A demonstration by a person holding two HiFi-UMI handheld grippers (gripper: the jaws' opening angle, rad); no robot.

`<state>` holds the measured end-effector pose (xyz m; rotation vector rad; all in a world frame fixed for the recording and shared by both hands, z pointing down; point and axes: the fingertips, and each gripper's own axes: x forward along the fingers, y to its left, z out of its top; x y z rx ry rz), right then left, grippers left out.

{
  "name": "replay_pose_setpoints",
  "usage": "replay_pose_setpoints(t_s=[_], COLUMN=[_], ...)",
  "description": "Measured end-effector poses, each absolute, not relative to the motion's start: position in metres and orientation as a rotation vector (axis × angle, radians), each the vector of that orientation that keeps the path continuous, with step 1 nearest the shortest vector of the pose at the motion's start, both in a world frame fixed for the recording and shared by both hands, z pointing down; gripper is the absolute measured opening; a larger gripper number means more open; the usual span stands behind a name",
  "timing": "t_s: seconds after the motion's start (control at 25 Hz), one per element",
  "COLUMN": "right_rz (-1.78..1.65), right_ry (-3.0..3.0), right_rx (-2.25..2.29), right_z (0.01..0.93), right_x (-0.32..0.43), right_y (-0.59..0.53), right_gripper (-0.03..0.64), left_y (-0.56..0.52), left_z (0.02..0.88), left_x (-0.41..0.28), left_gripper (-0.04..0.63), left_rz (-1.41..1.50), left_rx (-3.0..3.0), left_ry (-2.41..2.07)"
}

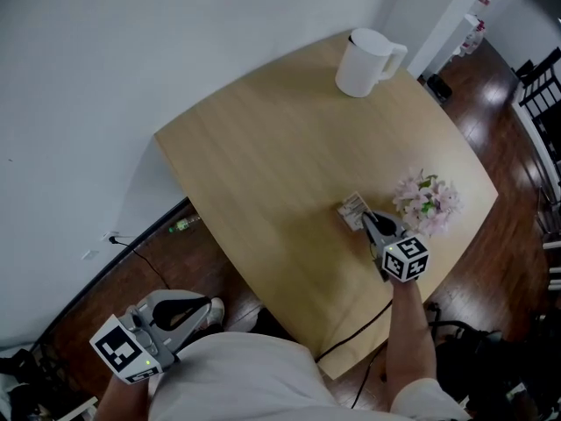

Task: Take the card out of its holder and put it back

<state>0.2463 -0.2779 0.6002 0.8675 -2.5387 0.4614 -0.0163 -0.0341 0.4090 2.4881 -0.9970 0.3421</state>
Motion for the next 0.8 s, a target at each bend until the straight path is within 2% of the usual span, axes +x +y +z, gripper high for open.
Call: replay_pose_setpoints(t_s=[0.32, 0.6, 0.8], right_rz=[0.453, 0.336, 0.224], right_ry=[-2.552, -2.515, -2.473], right_rx=[0.926, 1.137, 1.303], right_z=[0.600, 0.557, 0.500], right_x=[0.251, 0.256, 0.245], right_y=[-0.281, -0.272, -0.225], right_gripper=[0.027, 0.117, 0.132], left_y=[-0.026, -0.013, 0.000], left_z=[0.418, 0.410, 0.395], left_x=[-0.018, -0.028, -0.049], left_gripper=[0.005, 0.005, 0.005], left_rz=[0.338, 0.332, 0.295], left_rx=[2.462, 2.520, 2.617], left_ry=[-0.991, -0.936, -0.862])
